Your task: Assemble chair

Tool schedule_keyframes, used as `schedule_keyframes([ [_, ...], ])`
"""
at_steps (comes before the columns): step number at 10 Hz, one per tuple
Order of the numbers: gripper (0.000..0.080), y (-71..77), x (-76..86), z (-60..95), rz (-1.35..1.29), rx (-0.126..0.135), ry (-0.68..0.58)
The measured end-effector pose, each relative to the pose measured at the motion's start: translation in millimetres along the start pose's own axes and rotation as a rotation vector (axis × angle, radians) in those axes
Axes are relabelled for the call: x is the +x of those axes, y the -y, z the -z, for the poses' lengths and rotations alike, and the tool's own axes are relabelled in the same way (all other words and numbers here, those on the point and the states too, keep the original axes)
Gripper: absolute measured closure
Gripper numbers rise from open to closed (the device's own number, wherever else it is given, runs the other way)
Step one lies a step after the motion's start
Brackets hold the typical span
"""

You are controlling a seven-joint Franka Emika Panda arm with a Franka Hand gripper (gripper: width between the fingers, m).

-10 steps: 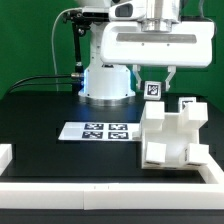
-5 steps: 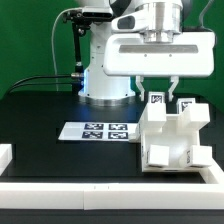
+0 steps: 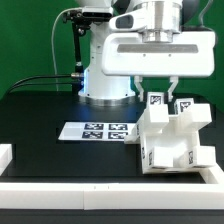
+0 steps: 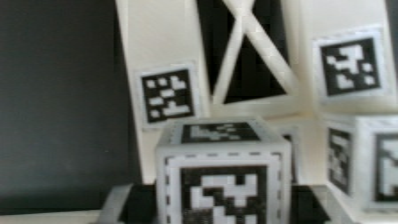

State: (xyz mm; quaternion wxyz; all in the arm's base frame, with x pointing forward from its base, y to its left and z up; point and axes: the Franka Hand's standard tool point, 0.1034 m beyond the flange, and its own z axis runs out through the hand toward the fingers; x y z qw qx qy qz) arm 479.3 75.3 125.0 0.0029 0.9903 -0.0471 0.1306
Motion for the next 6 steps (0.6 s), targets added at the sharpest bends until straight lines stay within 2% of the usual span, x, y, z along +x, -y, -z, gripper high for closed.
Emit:
schedule_keyframes([
  [1, 0.0515, 1.7, 7.5, 8.6, 0.009, -0.001, 0.011],
  [3, 0.0515, 0.2, 35.5, 18.4, 0.055, -0.011, 0.011],
  [5, 0.0515, -7.0, 62.3, 6.3, 0.052, -0.019, 0.001],
  [6, 0.0515, -8.3, 68.0, 0.0, 0.059, -0.025, -0.004],
])
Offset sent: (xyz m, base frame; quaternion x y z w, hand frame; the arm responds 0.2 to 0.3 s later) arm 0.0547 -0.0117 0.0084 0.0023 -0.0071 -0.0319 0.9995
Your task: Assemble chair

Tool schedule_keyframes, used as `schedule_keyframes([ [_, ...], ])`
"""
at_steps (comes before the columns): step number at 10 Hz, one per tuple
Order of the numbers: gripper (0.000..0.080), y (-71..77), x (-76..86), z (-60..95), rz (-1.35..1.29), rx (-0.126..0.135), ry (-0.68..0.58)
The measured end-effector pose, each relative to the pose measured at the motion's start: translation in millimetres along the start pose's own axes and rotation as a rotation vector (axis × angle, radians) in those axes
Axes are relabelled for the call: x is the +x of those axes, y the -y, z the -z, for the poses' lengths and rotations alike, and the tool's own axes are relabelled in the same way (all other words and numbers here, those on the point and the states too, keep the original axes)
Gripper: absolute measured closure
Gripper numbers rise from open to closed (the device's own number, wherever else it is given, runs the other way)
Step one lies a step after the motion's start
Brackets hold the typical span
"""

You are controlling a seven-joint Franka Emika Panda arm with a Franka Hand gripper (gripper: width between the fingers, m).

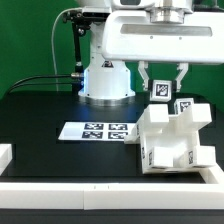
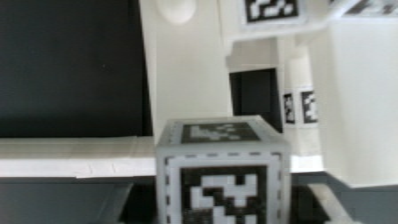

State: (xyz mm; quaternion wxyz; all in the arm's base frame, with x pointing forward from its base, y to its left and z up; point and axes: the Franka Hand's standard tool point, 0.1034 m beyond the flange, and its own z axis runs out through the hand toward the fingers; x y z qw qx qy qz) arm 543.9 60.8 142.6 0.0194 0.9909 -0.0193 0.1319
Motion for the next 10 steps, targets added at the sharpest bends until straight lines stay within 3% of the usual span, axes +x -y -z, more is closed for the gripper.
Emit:
schedule_keyframes([
  [2, 0.0515, -11.2, 12.3, -23.5, -0.011, -0.021, -0.012],
  [5, 0.0515, -12.8, 39.7, -43.3, -0.027, -0.031, -0.110],
  [8, 0.0515, -15.1, 41.6, -43.3, -0.059, -0.026, -0.119],
  [10, 0.0515, -17.2, 39.1, -25.0, -0.051, -0.013, -0.045],
])
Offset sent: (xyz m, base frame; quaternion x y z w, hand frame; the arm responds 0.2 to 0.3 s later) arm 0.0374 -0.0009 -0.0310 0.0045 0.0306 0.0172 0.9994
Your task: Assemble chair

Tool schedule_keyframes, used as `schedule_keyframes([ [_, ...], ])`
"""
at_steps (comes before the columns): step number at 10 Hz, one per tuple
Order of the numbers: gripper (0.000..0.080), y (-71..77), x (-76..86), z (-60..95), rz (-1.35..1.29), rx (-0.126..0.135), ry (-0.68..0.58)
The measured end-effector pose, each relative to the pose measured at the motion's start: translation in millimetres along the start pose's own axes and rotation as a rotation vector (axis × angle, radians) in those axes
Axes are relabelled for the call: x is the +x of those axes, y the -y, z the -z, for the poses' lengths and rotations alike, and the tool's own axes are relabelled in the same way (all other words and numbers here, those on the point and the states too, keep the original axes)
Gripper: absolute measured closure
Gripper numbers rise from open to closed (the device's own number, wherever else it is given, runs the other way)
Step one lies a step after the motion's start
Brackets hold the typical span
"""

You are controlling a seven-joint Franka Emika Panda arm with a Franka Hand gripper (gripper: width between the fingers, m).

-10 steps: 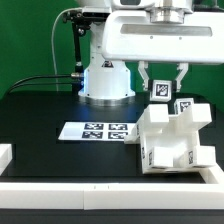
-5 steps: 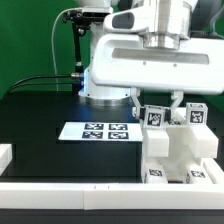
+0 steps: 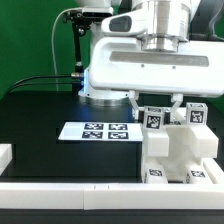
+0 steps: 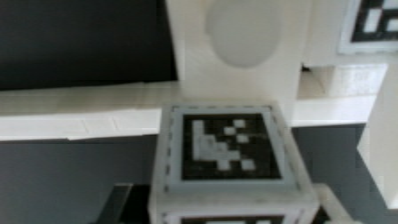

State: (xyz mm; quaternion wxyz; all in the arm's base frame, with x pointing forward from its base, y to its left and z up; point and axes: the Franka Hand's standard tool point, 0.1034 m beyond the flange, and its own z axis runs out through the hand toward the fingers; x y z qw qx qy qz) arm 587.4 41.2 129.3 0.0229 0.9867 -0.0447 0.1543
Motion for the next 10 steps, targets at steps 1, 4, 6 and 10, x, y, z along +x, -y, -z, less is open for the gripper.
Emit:
schedule_keyframes([
  [1, 0.0515, 2.1, 0.6, 12.4, -0.005, 0.013, 0.007],
  [4, 0.0515, 4.1, -15.2, 29.4, -0.008, 0.039, -0.019],
  [6, 0.0515, 5.0, -29.0, 23.2, 0.002, 0.039, -0.053],
  [10, 0.0515, 9.0, -38.3, 10.3, 0.023, 0.034, -0.110],
])
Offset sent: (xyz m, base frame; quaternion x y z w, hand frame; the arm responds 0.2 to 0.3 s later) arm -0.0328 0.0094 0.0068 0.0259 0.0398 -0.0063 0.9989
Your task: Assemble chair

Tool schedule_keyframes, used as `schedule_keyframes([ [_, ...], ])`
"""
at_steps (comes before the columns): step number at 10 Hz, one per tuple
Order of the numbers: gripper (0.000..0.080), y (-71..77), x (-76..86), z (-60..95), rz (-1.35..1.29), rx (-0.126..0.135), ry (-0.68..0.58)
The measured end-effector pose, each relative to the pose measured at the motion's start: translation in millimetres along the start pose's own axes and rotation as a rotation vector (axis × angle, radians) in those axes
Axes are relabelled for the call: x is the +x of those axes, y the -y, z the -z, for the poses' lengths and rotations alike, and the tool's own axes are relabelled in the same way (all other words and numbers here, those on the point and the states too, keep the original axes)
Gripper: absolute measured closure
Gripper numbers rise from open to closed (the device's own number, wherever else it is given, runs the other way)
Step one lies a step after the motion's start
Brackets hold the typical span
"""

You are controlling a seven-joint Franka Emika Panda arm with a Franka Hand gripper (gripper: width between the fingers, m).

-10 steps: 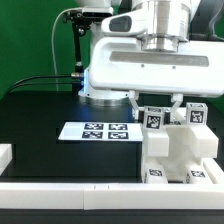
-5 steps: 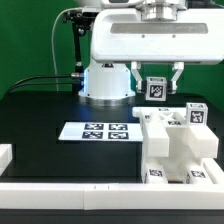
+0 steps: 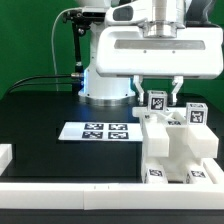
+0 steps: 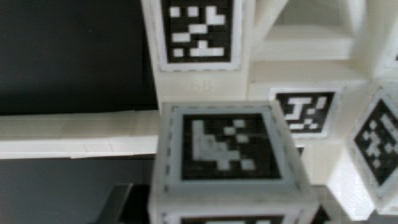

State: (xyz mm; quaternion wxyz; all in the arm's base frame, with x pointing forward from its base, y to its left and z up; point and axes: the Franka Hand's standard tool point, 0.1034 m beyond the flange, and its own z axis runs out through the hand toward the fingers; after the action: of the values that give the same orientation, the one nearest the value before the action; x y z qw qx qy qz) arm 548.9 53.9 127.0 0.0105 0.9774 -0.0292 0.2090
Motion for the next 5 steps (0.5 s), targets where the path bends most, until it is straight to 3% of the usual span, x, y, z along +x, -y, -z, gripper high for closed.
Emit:
schedule_keyframes([
  [5, 0.0515, -4.0, 4.6, -12.6, 0.021, -0.014, -0.058],
])
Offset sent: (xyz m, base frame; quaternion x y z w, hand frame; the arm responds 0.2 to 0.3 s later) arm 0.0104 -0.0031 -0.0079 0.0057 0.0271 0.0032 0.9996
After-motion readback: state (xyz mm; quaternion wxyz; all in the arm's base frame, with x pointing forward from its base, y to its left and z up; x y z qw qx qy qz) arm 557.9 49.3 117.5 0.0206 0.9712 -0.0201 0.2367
